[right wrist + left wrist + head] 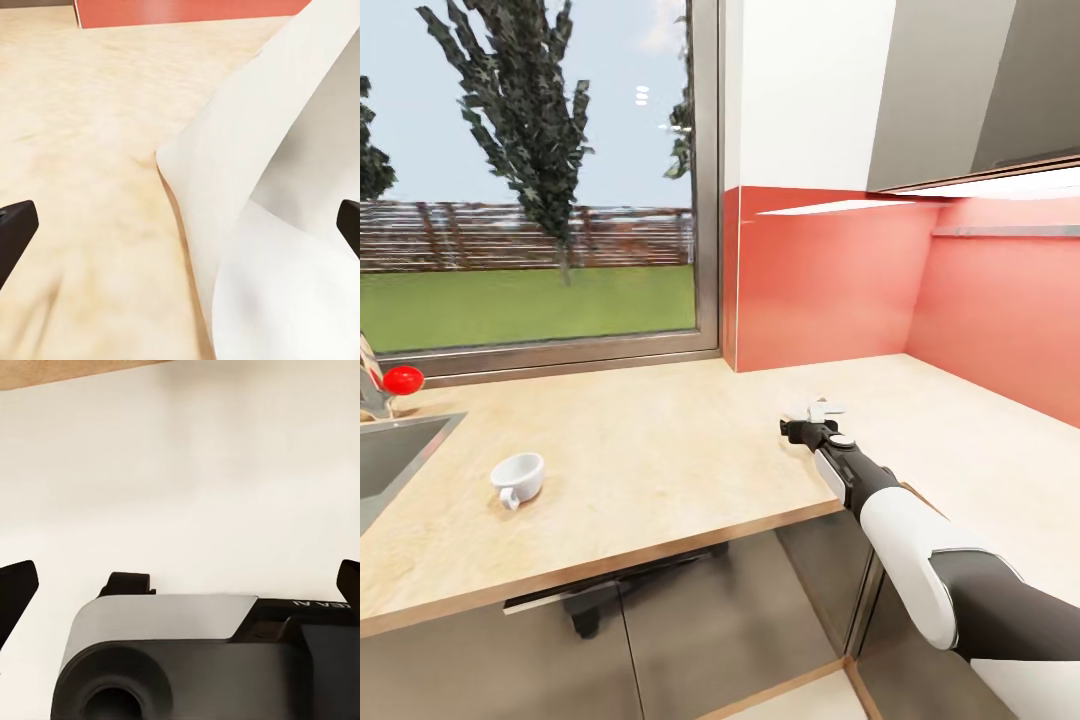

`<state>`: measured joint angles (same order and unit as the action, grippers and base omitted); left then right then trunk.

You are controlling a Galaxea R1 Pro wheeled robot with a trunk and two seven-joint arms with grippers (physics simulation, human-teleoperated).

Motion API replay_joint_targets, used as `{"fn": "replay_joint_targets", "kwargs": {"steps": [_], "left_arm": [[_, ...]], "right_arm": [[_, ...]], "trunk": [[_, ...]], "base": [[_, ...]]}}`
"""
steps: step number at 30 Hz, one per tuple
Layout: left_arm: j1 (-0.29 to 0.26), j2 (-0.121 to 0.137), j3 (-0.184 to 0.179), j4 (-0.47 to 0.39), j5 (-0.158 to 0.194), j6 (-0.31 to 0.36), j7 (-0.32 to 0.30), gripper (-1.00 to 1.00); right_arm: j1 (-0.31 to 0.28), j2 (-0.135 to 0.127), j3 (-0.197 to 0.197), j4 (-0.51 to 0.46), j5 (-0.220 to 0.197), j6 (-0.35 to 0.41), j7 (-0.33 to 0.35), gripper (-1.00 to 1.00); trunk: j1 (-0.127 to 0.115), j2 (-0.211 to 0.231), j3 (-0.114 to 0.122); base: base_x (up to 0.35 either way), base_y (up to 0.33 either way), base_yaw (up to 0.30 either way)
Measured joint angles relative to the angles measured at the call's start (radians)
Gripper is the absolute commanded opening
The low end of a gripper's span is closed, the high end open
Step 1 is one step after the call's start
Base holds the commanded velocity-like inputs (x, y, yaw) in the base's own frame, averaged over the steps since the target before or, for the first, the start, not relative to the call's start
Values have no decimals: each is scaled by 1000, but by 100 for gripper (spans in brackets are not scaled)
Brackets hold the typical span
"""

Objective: Set up a coffee station on the kitchen countertop: keep the coffee maker on the countertop, move the bottle of coffee from the kitchen shelf to the counter next to the coffee maker, place a paper coffee filter on top of the coffee maker, put the saucer next to the coffee maker with the coffee cup on the saucer, and place the electric kettle next to the coffee maker.

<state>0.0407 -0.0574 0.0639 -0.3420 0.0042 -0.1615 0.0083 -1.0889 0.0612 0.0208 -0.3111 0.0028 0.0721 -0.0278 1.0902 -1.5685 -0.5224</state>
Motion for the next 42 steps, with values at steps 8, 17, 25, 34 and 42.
{"fn": "replay_joint_targets", "kwargs": {"steps": [8, 17, 25, 34, 42], "left_arm": [[0, 0, 0, 0, 0, 0, 0, 100], [0, 0, 0, 0, 0, 0, 0, 100], [0, 0, 0, 0, 0, 0, -1, 100], [0, 0, 0, 0, 0, 0, 0, 100], [0, 0, 0, 0, 0, 0, 0, 100]], "right_arm": [[0, 0, 0, 0, 0, 0, 0, 100], [0, 0, 0, 1, 0, 1, 0, 100], [0, 0, 0, 2, 0, 3, 1, 100], [0, 1, 0, 2, 0, 4, 1, 100], [0, 1, 0, 2, 1, 4, -4, 100]], "trunk": [[0, 0, 0], [0, 0, 0], [0, 0, 0], [0, 0, 0], [0, 0, 0]], "base": [[1, 0, 0], [14, 0, 0], [1, 0, 0], [0, 0, 0], [0, 0, 0]]}}
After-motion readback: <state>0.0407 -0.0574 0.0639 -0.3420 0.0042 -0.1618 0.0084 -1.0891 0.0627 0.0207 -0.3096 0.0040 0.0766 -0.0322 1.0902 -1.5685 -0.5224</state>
